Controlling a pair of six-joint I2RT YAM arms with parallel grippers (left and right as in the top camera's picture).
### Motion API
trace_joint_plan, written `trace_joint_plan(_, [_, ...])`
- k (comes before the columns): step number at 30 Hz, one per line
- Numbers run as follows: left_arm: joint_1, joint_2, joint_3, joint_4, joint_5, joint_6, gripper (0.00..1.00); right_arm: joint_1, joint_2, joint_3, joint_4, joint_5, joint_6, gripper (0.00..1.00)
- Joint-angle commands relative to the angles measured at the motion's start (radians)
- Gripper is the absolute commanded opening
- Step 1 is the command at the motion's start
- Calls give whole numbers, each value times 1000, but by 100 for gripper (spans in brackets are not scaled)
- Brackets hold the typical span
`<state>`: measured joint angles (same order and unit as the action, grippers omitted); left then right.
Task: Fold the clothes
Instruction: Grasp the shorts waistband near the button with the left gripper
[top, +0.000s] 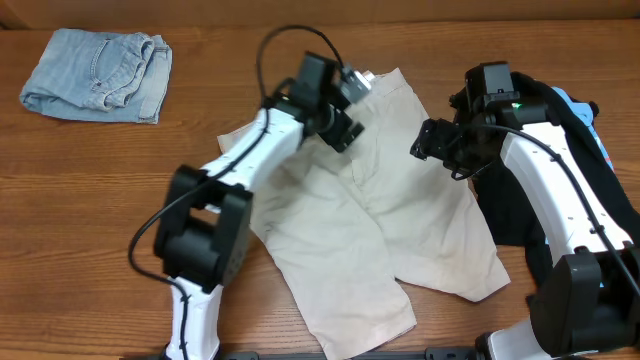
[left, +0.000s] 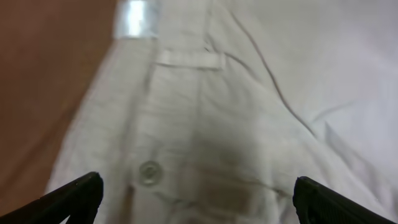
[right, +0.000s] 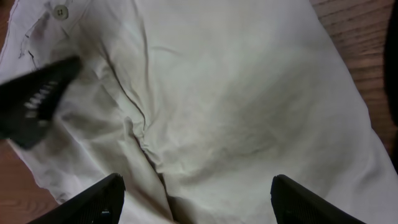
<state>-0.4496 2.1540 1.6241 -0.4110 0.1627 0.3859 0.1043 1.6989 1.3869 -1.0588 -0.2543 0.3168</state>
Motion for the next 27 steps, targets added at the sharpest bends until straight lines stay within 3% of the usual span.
trace_joint_plan(1, [-15, 63, 17, 2, -68, 41, 99, -2, -16, 16, 3, 11, -10, 79])
trace_joint_plan(13, [6, 129, 17, -87, -168, 27, 99, -2, -16, 16, 8, 11, -10, 79])
trace_joint_plan(17, [67, 200, 17, -136, -302, -121, 100, -2, -13, 15, 8, 11, -10, 79])
trace_joint_plan(23, [225, 219, 18, -195, -299, -376, 99, -2, 13, 15, 30, 10, -10, 79])
trace_joint_plan(27, [356, 219, 30, -267, -232, -460, 100, 1, 40, 15, 58, 11, -10, 79])
